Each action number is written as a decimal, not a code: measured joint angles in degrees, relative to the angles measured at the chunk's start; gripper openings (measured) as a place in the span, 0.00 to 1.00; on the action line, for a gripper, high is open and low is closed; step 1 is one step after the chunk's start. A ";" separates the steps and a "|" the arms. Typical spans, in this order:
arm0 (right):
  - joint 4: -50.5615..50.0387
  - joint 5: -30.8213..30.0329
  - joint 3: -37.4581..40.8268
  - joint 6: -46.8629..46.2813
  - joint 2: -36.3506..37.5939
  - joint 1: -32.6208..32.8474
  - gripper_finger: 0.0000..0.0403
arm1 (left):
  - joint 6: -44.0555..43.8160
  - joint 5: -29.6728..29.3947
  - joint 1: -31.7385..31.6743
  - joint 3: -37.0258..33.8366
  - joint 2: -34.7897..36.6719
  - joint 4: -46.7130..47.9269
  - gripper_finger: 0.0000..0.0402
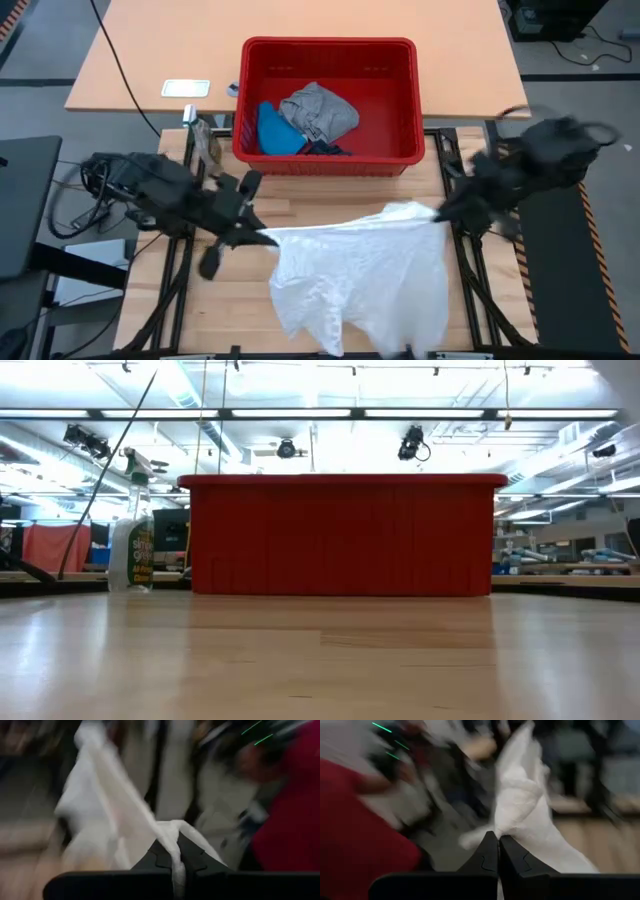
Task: Fold laundry
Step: Remove the white dress from the red laundry bin, then fold the white dress on the table
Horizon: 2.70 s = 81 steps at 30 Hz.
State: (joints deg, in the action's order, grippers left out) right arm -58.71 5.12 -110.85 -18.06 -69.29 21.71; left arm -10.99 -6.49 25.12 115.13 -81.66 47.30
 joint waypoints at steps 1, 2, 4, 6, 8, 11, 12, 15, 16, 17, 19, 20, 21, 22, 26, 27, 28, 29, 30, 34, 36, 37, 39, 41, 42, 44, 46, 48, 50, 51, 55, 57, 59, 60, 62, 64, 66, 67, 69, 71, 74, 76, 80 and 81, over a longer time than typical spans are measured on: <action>-3.00 -1.29 0.73 -0.27 -0.72 -0.76 0.01 | -3.88 -2.07 -0.04 -0.27 -0.48 4.40 0.01; -5.78 -2.36 1.62 -0.98 -1.38 -1.53 0.01 | -7.73 -3.85 -0.58 -0.83 -1.09 8.27 0.01; -10.07 -4.17 4.37 -3.13 -2.60 -2.82 0.01 | -14.61 -5.22 -1.42 -3.10 -2.52 14.87 0.01; -11.79 -4.48 8.09 -4.94 -3.64 -3.93 0.01 | -20.95 -5.24 -1.58 -7.12 -4.23 18.40 0.01; -11.95 -3.42 13.10 -5.52 -4.69 -4.91 0.01 | -24.37 -2.98 -1.68 -11.81 -5.49 18.63 0.01; -9.73 -2.23 20.56 -2.42 -6.98 -7.23 0.01 | -28.42 -2.25 -1.96 -18.41 -6.34 18.86 0.01; -8.93 -2.55 22.64 -1.36 -7.71 -8.56 0.01 | -29.22 -2.25 -2.34 -20.55 -6.46 19.11 0.01; -6.44 -4.26 26.78 1.15 -10.33 -13.84 0.01 | -31.50 -2.42 -4.35 -25.26 -6.38 21.27 0.01; -6.04 -4.51 27.67 2.01 -11.38 -15.69 0.01 | -31.90 -2.66 -5.23 -26.11 -6.08 22.70 0.01; -5.53 -4.52 28.47 2.82 -12.47 -17.78 0.01 | -32.20 -3.27 -6.29 -26.67 -5.76 24.49 0.01; -3.90 -4.98 29.47 3.24 -14.37 -21.55 0.01 | -32.42 -5.63 -8.31 -27.66 -4.99 28.30 0.01; -3.16 -5.40 29.69 2.80 -15.32 -23.34 0.02 | -32.36 -6.46 -9.37 -28.28 -4.76 29.68 0.01; -2.71 -6.16 29.82 2.45 -16.26 -24.77 0.03 | -32.10 -7.27 -10.46 -28.91 -4.70 30.25 0.01; -2.42 -7.21 29.88 2.43 -17.24 -26.06 0.04 | -32.07 -7.77 -11.41 -29.51 -4.65 30.23 0.01; -0.91 -13.81 29.97 3.77 -19.62 -29.32 0.15 | -34.32 -10.16 -13.44 -32.12 -4.21 30.66 0.10; -0.45 -15.63 29.97 3.84 -19.65 -29.90 0.19 | -34.63 -10.85 -13.71 -32.66 -4.16 30.94 0.13; -0.04 -17.63 29.97 3.67 -19.65 -30.37 0.22 | -34.98 -11.13 -13.81 -33.11 -4.20 31.44 0.17; -0.15 -19.44 29.97 3.25 -19.54 -30.72 0.26 | -35.54 -11.57 -13.81 -33.20 -4.31 32.75 0.21; -0.71 -20.78 30.00 2.57 -19.06 -31.00 0.29 | -36.11 -12.31 -13.81 -33.18 -4.33 34.60 0.26; -5.91 -21.41 29.99 -1.61 -14.65 -30.39 0.40 | -37.42 -14.43 -13.69 -32.98 -1.74 39.93 0.42; -8.95 -19.67 29.97 -4.62 -12.30 -28.65 0.42 | -37.39 -14.97 -13.18 -32.98 0.28 38.21 0.49; -9.97 -19.08 29.97 -6.22 -11.33 -27.47 0.43 | -37.32 -15.45 -12.71 -32.98 1.14 35.97 0.52; -11.34 -18.25 29.97 -10.51 -9.74 -24.89 0.43 | -35.82 -15.92 -11.37 -34.10 3.04 29.28 0.55; -12.09 -17.41 29.97 -15.58 -8.68 -22.07 0.42 | -33.40 -15.75 -9.39 -37.22 4.38 20.36 0.56; -11.93 -17.20 29.99 -18.35 -8.47 -20.37 0.42 | -32.13 -15.12 -8.31 -39.63 4.72 14.77 0.56; -10.42 -17.20 30.99 -24.03 -8.33 -16.74 0.41 | -29.86 -13.03 -5.96 -45.54 4.85 3.16 0.56; -7.28 -17.24 33.38 -30.04 -8.33 -12.90 0.41 | -28.41 -10.85 -3.38 -51.90 4.67 -8.32 0.55; -2.61 -16.95 37.09 -36.31 -8.35 -9.50 0.40 | -27.21 -10.33 -0.94 -57.53 3.84 -19.82 0.54; 4.02 -15.17 41.97 -42.45 -8.56 -6.48 0.38 | -23.99 -10.32 1.48 -62.52 3.18 -26.82 0.52; 7.53 -14.28 44.24 -45.23 -8.95 -5.01 0.36 | -22.15 -10.31 2.34 -64.44 2.75 -28.80 0.52; 18.40 -12.05 50.89 -52.81 -11.64 1.59 0.30 | -17.47 -10.32 4.76 -69.39 1.82 -33.50 0.50; 20.98 -12.12 52.38 -55.09 -13.72 4.43 0.28 | -15.25 -9.86 5.52 -70.69 1.68 -34.61 0.51; 22.04 -12.42 52.64 -55.91 -16.16 6.83 0.26 | -11.75 -8.99 6.26 -71.59 1.70 -36.18 0.51; 22.69 -12.52 52.55 -55.91 -17.36 7.92 0.25 | -9.63 -8.60 6.71 -71.73 1.70 -36.36 0.51; 23.32 -12.57 51.77 -55.93 -19.69 9.82 0.24 | -5.79 -7.44 7.58 -71.78 1.56 -36.66 0.51; 24.84 -12.71 50.99 -55.78 -21.90 11.50 0.24 | -2.38 -7.17 8.01 -71.73 -0.12 -38.11 0.51; 25.81 -13.20 50.13 -55.95 -23.99 12.66 0.24 | 0.99 -7.17 8.46 -71.87 -2.02 -37.69 0.51; 26.16 -13.29 49.63 -56.93 -24.92 13.17 0.25 | 2.29 -7.36 8.47 -71.91 -3.15 -38.33 0.51; 26.08 -13.31 48.41 -57.97 -26.56 13.93 0.26 | 4.72 -7.33 8.48 -71.74 -5.57 -41.32 0.51; 26.16 -13.18 46.81 -57.61 -28.11 14.93 0.28 | 6.07 -7.49 8.39 -71.79 -7.50 -42.69 0.51; 26.33 -12.54 44.66 -55.31 -29.89 16.50 0.32 | 6.18 -8.58 7.82 -71.74 -10.69 -46.70 0.50; 26.77 -11.69 43.15 -53.44 -30.98 17.50 0.35 | 6.26 -8.86 7.46 -71.77 -12.93 -50.01 0.46; 28.52 -9.60 40.68 -49.67 -32.89 19.29 0.40 | 5.03 -8.00 6.81 -71.16 -16.04 -50.59 0.29; 29.58 -9.25 40.68 -48.64 -33.13 19.71 0.41 | 4.49 -7.78 6.64 -70.92 -16.27 -50.57 0.22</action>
State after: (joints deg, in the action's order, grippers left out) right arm -29.13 -4.13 -70.17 -66.70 -102.42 41.42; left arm -6.50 -14.27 31.77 44.21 -97.93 -3.27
